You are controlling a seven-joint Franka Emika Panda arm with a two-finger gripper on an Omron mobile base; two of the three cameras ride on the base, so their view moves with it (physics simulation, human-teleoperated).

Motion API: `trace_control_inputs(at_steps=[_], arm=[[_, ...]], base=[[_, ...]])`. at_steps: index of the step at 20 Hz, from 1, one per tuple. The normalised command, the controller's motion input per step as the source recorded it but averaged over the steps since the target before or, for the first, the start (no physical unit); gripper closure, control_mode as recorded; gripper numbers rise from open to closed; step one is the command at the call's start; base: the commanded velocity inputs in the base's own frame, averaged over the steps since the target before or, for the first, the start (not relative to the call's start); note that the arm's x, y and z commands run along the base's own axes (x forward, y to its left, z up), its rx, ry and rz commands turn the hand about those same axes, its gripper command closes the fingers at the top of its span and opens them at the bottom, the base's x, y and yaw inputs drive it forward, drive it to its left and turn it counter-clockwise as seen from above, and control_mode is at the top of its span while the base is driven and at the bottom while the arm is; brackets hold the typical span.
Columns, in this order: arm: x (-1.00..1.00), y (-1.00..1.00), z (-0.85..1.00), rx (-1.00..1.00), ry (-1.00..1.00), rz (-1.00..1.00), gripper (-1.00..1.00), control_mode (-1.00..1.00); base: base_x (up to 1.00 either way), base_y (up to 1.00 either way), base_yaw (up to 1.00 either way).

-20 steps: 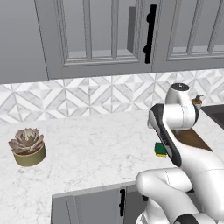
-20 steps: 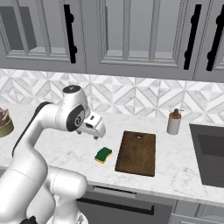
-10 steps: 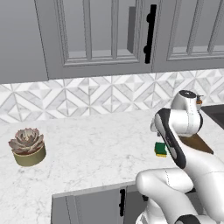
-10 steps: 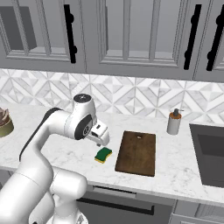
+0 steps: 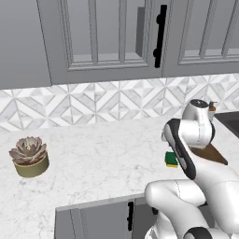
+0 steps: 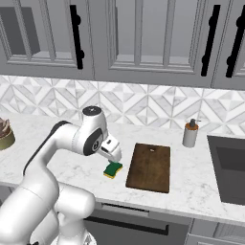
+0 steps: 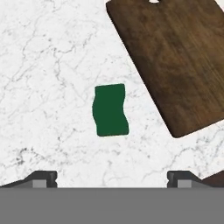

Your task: Pick up the sponge from the counter and clean the cutting board by briefly scrubbing or pressing down on the cutting board. Once finished, release the sponge.

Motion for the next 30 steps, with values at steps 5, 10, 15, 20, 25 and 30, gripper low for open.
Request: trace_control_inputs(at_steps=[5, 10, 15, 20, 25, 30], arm=[[0.28, -0.07, 0.0, -0.01, 0.01, -0.09, -1.0, -1.0], [0.35, 0.0, -0.06, 0.0, 0.01, -0.1, -1.0, -1.0], [0.06, -0.05, -0.27, 0.0, 0.08, -0.06, -1.0, -1.0], [0.0, -0.01, -0.35, 0.0, 0.1, -0.04, -1.0, -1.0], [0.0, 0.0, -0.28, 0.01, 0.05, -0.01, -1.0, -1.0], [0.04, 0.0, -0.29, 0.0, 0.01, 0.0, -1.0, -1.0]], base=[[0.0, 0.0, 0.0], [0.0, 0.0, 0.0], [0.0, 0.0, 0.0], [0.0, 0.0, 0.0], [0.0, 0.0, 0.0], [0.0, 0.0, 0.0]])
